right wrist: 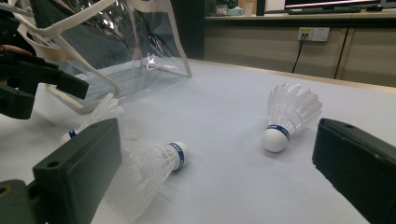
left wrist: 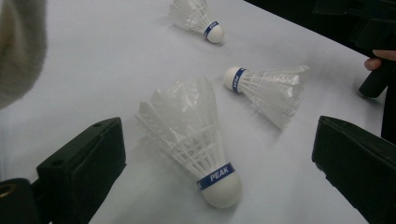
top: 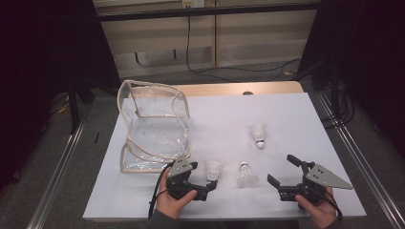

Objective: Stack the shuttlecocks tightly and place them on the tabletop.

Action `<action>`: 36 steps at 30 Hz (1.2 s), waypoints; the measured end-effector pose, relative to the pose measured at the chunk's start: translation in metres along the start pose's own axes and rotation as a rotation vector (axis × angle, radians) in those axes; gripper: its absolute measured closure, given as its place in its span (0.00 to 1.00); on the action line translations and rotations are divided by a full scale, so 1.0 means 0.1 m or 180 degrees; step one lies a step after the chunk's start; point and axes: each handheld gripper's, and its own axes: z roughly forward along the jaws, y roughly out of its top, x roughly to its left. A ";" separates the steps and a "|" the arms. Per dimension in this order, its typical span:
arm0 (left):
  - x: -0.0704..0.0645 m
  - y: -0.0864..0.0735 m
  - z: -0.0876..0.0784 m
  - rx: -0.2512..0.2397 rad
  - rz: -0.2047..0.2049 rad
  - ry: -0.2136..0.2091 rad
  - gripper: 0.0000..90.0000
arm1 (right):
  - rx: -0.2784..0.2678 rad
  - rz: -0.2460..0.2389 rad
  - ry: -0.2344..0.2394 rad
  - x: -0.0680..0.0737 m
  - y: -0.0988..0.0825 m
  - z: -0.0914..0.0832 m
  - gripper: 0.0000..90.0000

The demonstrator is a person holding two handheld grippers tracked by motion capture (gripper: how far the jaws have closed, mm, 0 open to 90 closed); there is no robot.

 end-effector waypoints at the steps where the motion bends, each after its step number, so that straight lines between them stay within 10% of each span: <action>1: 0.00 0.00 0.01 0.0018 0.0000 0.0019 0.03 | 0.0000 0.0000 0.0000 0.00 0.00 0.00 0.01; 36: -0.16 0.17 0.40 0.0176 -0.0232 0.0417 0.12 | -0.0003 -0.0017 0.0008 0.00 0.00 -0.01 0.01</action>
